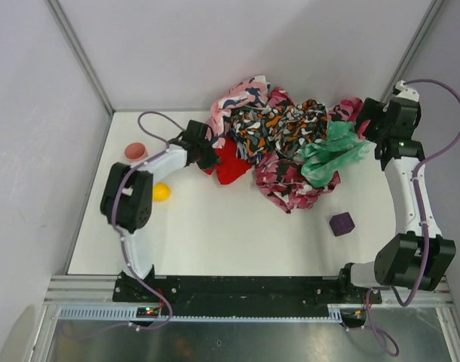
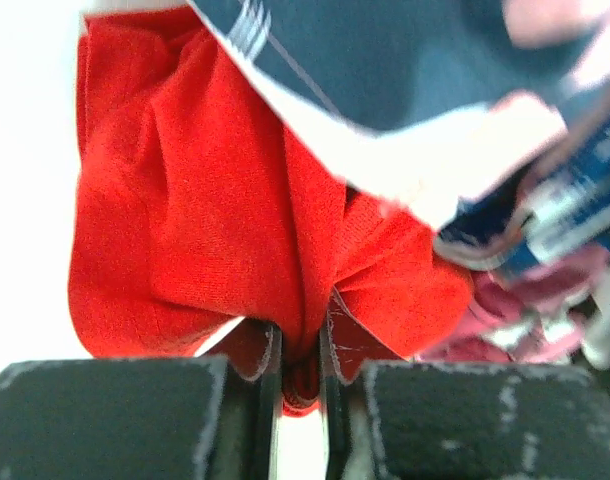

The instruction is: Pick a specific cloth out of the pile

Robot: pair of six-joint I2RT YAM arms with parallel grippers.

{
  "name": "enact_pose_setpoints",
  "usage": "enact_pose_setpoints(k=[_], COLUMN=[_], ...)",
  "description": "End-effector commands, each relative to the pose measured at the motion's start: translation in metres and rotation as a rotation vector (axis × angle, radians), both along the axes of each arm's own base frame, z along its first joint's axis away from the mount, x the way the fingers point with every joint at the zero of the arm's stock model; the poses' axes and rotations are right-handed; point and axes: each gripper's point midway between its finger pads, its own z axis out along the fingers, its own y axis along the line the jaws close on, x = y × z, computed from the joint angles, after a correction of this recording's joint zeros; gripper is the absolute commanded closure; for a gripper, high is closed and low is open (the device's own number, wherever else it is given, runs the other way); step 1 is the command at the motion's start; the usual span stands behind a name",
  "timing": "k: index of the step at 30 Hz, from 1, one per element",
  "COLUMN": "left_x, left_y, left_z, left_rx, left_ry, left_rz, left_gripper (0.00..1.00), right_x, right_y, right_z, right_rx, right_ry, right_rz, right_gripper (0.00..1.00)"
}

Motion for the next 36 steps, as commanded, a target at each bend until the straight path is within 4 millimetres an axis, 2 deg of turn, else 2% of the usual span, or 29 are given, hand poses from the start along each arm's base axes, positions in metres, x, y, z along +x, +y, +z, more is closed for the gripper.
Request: enact_pose_setpoints(k=[1, 3, 6, 13, 18, 22, 25, 29, 33, 36], left_x=[-0.021, -0.029, -0.035, -0.044, -0.059, -0.081, -0.106, -0.15, -0.197, -0.218], left_y=[0.009, 0.013, 0.016, 0.027, 0.017, 0.003, -0.009, -0.022, -0.019, -0.013], left_z=[0.056, 0.074, 0.119, 0.261, 0.352, 0.403, 0.428, 0.448, 0.457, 0.451], left_rx=[-0.032, -0.04, -0.061, -0.095, -0.16, -0.232, -0.282, -0.341, -0.369, -0.378], left_ry=[-0.097, -0.135, -0.243, -0.589, -0.79, -0.895, -0.947, -1.0, -1.048, -1.054], left_rz=[0.026, 0.02, 0.001, -0.037, -0.142, -0.259, -0.358, -0.484, -0.53, -0.522], left_gripper=[0.99, 0.99, 0.99, 0.99, 0.99, 0.99, 0.99, 0.99, 0.96, 0.94], right_x=[-0.008, -0.012, -0.018, -0.031, -0.046, -0.063, -0.076, -0.096, -0.113, -0.122], right_y=[0.008, 0.013, 0.02, 0.054, 0.076, 0.085, 0.092, 0.102, 0.109, 0.111], right_z=[0.027, 0.033, 0.044, 0.066, 0.085, 0.096, 0.1, 0.101, 0.095, 0.088], right_rx=[-0.028, -0.034, -0.04, -0.048, -0.045, -0.033, -0.017, 0.019, 0.052, 0.071], right_ry=[-0.079, -0.092, -0.122, -0.181, -0.239, -0.285, -0.31, -0.335, -0.337, -0.332], right_rz=[-0.007, 0.001, 0.01, 0.089, 0.128, 0.137, 0.149, 0.176, 0.208, 0.212], right_gripper=[0.01, 0.0, 0.01, 0.01, 0.01, 0.01, 0.01, 0.01, 0.01, 0.01])
